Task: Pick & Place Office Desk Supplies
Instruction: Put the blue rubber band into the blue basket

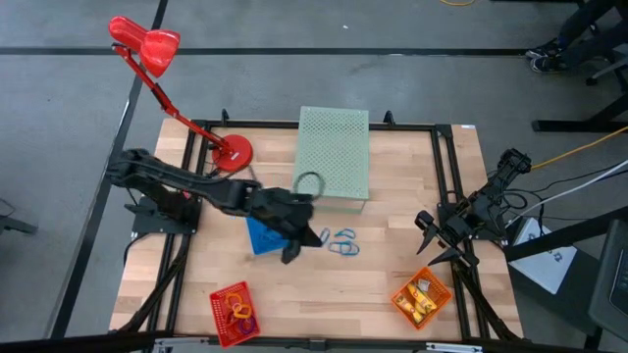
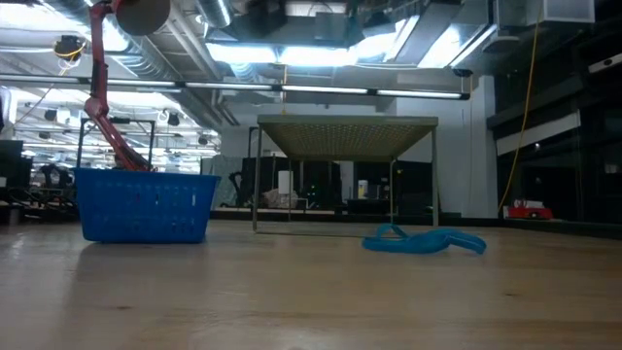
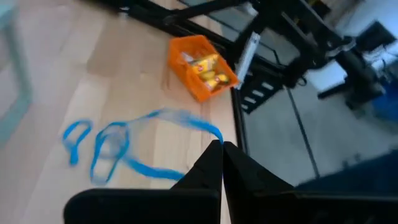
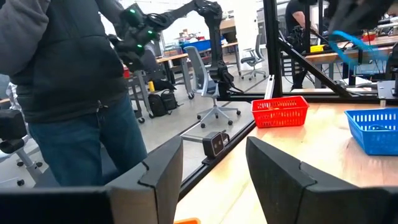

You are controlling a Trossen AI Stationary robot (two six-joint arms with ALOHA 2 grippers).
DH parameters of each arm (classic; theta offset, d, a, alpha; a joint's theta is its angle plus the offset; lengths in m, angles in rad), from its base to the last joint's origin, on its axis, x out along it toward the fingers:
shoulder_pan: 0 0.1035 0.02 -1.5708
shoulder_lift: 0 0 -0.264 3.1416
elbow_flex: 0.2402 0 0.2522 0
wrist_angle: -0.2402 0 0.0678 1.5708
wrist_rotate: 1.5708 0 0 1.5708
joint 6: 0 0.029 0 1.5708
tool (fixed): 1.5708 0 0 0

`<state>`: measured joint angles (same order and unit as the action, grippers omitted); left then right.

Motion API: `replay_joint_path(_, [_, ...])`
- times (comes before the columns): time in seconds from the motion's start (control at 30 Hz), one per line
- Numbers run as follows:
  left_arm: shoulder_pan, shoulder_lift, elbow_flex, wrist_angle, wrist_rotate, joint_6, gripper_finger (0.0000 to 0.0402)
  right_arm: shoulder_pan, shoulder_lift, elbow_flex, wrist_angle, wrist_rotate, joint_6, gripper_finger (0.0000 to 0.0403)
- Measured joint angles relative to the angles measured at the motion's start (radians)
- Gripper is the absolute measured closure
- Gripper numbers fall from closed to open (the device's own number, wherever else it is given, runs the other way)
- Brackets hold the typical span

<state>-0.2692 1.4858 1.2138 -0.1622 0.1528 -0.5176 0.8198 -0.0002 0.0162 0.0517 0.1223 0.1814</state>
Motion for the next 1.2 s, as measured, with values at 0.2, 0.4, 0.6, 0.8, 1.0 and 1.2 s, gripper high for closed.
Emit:
replay_joint_path(0.2, [-0.035,-0.228,-0.329,0.085,-0.106,-0.152,0.0400,0.000,0.000,0.000,0.000,0.000,0.000,0.0224])
replay_joint_path(0.4, [-0.040,-0.428,-0.554,0.093,-0.178,-0.234,0.0400,0.000,0.000,0.000,0.000,0.000,0.000,0.0224])
replay_joint_path(0.6, [0.013,-0.519,-0.730,0.097,-0.169,-0.293,0.0400,0.000,0.000,0.000,0.000,0.000,0.000,0.0224])
replay_joint_path(0.8, [0.053,-0.525,-0.805,0.161,-0.142,-0.316,0.0393,0.000,0.000,0.000,0.000,0.000,0.000,0.0224])
replay_joint_path(1.0, [0.076,-0.525,-0.814,0.160,-0.117,-0.309,0.0359,0.000,0.000,0.000,0.000,0.000,0.000,0.0224])
replay_joint_path(1.2, [0.091,-0.525,-0.814,0.159,-0.117,-0.275,0.0307,0.000,0.000,0.000,0.000,0.000,0.000,0.0225])
